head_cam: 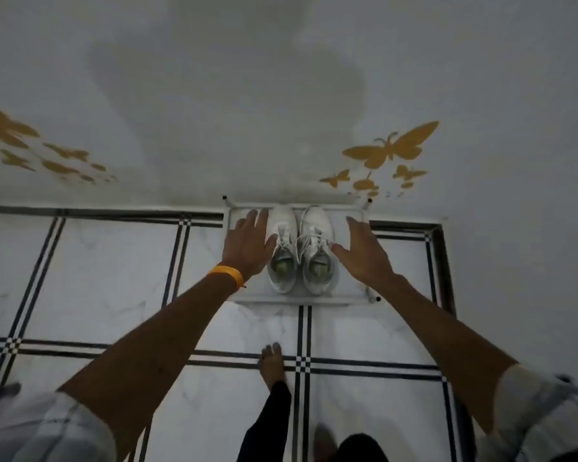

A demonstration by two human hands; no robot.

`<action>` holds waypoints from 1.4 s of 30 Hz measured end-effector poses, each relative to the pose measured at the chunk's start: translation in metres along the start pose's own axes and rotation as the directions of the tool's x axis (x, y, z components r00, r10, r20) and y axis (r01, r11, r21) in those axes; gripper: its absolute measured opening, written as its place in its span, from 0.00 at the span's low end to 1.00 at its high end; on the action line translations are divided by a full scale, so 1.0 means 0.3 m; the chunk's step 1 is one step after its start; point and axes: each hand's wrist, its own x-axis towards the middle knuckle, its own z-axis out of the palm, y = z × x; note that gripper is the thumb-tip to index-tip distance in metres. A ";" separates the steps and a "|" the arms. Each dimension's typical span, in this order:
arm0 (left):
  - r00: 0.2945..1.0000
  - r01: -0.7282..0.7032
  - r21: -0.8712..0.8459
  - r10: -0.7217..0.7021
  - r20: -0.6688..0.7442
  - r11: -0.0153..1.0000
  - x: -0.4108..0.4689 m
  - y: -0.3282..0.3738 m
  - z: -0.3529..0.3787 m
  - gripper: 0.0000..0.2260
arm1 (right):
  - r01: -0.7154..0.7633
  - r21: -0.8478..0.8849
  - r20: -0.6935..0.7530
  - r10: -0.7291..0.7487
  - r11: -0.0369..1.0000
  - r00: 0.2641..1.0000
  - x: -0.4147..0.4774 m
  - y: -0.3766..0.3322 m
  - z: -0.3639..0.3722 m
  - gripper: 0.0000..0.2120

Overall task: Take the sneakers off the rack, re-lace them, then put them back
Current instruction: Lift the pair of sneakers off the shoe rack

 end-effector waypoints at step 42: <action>0.982 0.187 -0.397 -0.177 0.061 0.899 -0.670 -0.145 0.937 0.15 | -0.064 0.180 -0.001 0.065 0.982 0.998 -0.445 0.596 0.894 0.30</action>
